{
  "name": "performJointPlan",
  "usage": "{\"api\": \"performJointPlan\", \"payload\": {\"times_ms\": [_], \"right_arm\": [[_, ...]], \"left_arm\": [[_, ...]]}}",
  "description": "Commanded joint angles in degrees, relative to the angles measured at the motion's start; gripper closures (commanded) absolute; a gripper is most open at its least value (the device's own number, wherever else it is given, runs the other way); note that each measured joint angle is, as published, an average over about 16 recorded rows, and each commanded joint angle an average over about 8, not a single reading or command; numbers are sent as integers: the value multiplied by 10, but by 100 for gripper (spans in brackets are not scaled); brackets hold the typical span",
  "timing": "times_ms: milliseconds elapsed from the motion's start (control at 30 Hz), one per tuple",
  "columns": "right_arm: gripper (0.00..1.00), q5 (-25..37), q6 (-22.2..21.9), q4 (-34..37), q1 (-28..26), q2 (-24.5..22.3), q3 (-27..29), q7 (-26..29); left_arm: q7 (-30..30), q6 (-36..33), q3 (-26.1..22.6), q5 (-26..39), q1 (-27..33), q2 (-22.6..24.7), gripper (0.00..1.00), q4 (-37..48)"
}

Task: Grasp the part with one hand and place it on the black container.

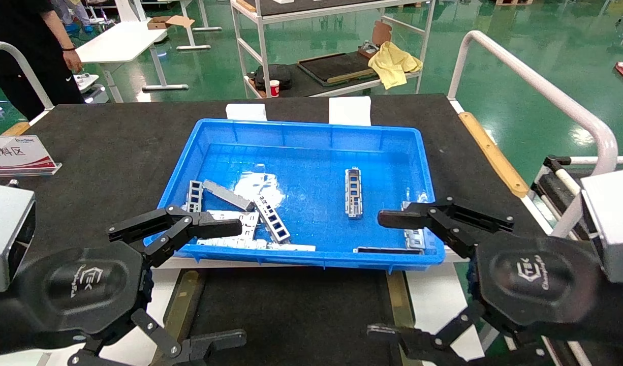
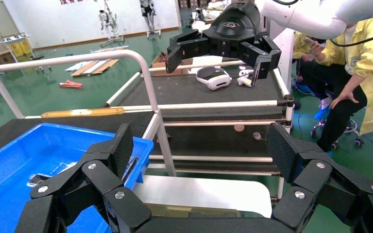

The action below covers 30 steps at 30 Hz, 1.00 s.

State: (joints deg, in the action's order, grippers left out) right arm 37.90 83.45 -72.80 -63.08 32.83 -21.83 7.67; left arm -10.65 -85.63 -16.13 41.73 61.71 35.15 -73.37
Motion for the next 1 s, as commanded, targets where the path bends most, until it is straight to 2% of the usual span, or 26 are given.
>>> {"api": "performJointPlan", "payload": {"times_ms": [33, 1000], "right_arm": [[0, 0, 0, 0, 0, 0, 0, 0], [0, 0, 0, 0, 0, 0, 0, 0]], "left_arm": [[0, 0, 0, 0, 0, 0, 0, 0], [0, 0, 0, 0, 0, 0, 0, 0]]}}
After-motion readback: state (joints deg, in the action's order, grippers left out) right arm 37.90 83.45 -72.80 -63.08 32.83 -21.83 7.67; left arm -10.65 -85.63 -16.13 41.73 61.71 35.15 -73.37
